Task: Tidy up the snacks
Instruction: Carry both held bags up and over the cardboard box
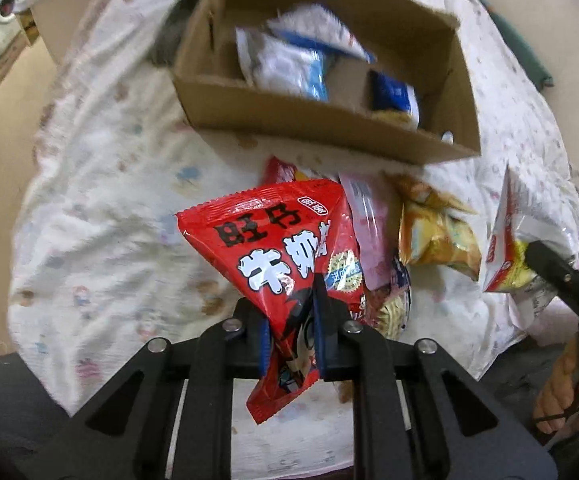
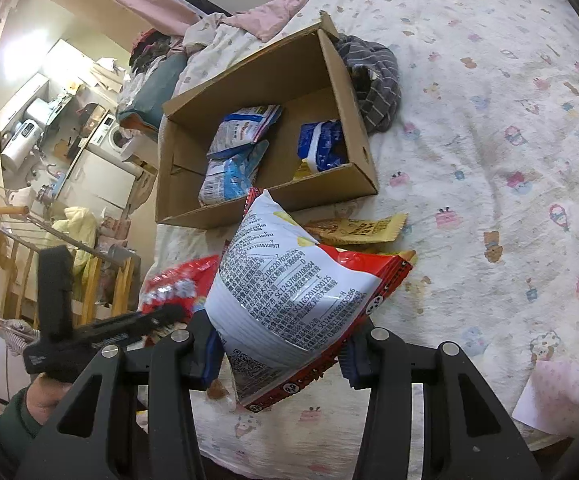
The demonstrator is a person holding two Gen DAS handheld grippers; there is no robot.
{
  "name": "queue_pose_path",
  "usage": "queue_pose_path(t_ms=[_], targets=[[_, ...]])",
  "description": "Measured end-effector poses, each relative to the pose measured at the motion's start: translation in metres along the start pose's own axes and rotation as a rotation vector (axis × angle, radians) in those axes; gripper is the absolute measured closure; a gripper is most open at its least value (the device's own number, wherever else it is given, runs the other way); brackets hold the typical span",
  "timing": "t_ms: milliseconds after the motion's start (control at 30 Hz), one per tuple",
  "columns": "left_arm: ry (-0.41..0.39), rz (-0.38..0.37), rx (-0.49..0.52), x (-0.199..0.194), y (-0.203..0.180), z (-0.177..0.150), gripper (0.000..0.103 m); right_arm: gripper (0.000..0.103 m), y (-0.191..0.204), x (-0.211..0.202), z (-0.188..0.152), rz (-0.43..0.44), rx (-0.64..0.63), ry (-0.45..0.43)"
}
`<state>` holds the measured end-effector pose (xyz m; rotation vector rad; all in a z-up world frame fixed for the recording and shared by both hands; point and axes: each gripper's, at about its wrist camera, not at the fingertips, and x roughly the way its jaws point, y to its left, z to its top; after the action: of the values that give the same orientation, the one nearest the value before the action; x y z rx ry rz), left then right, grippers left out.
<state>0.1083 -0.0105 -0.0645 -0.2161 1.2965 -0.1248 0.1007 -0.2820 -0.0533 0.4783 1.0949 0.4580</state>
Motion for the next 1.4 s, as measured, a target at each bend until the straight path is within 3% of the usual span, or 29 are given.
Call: queue_pose_path(t_ms=[200,600,1067,1400], targets=[[-0.086,0.023,0.005,-0.031,0.012,0.006,0.090,0.055,0.006,0.000,0.000,0.013,-0.020,-0.003],[-0.149,0.034,0.008,-0.060,0.013,0.028,0.090,0.055,0.017,-0.014,0.007,0.050,-0.034,-0.066],[-0.226,0.058,0.102,-0.071,-0.008,0.106,0.090,0.055,0.045,-0.013,0.084,0.054,-0.078,-0.145],[-0.231,0.045,0.144,-0.042,-0.026,0.150,0.090,0.055,0.031,0.034,0.127,-0.014,-0.069,-0.083]])
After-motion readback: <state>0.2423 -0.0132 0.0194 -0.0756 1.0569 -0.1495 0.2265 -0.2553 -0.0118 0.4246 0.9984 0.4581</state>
